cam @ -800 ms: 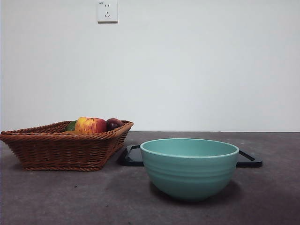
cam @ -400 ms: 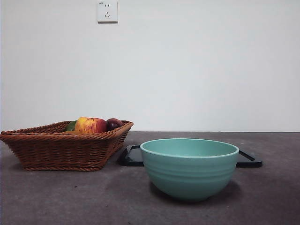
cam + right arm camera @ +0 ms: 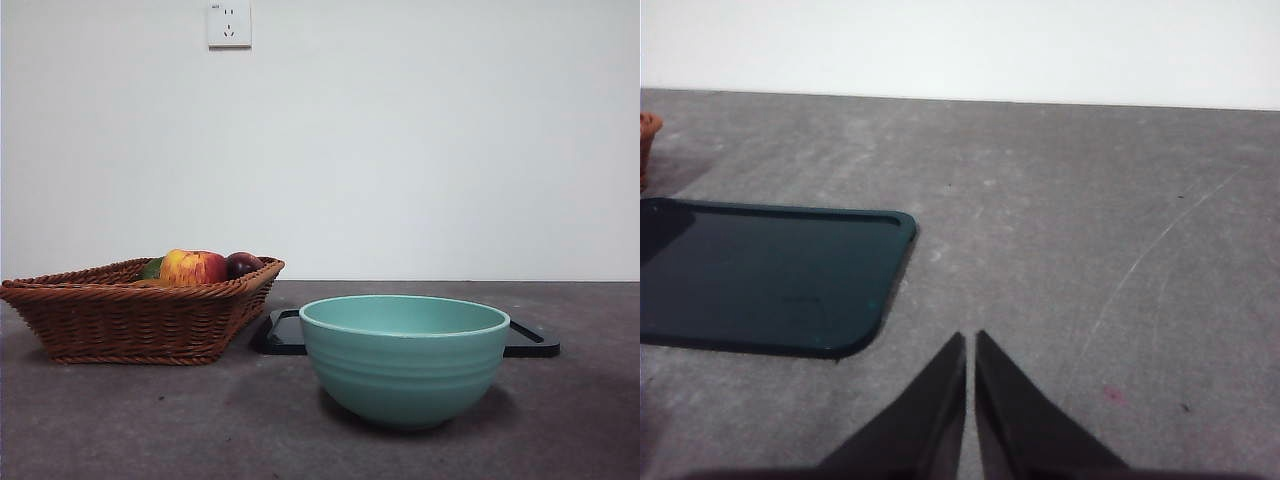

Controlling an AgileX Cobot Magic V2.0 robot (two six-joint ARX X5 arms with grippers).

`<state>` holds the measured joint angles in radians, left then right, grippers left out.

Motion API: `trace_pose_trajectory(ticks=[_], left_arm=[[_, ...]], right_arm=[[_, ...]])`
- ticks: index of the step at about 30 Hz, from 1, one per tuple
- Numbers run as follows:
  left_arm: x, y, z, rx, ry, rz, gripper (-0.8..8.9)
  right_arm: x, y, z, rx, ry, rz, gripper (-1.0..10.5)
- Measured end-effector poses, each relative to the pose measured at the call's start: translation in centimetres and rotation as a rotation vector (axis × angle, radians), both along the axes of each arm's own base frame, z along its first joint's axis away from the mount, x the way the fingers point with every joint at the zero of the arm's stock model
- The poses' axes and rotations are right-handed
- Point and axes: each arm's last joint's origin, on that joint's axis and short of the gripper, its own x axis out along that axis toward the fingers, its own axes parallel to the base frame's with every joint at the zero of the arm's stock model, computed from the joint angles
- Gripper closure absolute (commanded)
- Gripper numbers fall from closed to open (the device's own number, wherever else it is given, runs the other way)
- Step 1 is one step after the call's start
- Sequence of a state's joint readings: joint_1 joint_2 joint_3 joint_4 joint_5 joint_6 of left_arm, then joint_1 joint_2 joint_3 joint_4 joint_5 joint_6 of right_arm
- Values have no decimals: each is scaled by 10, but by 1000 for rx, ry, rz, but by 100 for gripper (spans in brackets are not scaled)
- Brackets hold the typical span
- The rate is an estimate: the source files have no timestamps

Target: Pick up the wifruite, put it on the bowl, pick up the plate, put it on desk

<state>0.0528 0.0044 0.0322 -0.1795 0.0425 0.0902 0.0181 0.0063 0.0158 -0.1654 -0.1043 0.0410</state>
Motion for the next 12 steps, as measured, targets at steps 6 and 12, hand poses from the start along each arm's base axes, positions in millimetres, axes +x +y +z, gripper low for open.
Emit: trace_pose_trajectory(ticks=[6, 12], left_arm=[[0, 0, 0, 0, 0, 0, 805], [0, 0, 0, 0, 0, 0, 805]], right_arm=[[0, 0, 0, 13, 2, -2, 941], [0, 1, 0, 16, -2, 8, 941]])
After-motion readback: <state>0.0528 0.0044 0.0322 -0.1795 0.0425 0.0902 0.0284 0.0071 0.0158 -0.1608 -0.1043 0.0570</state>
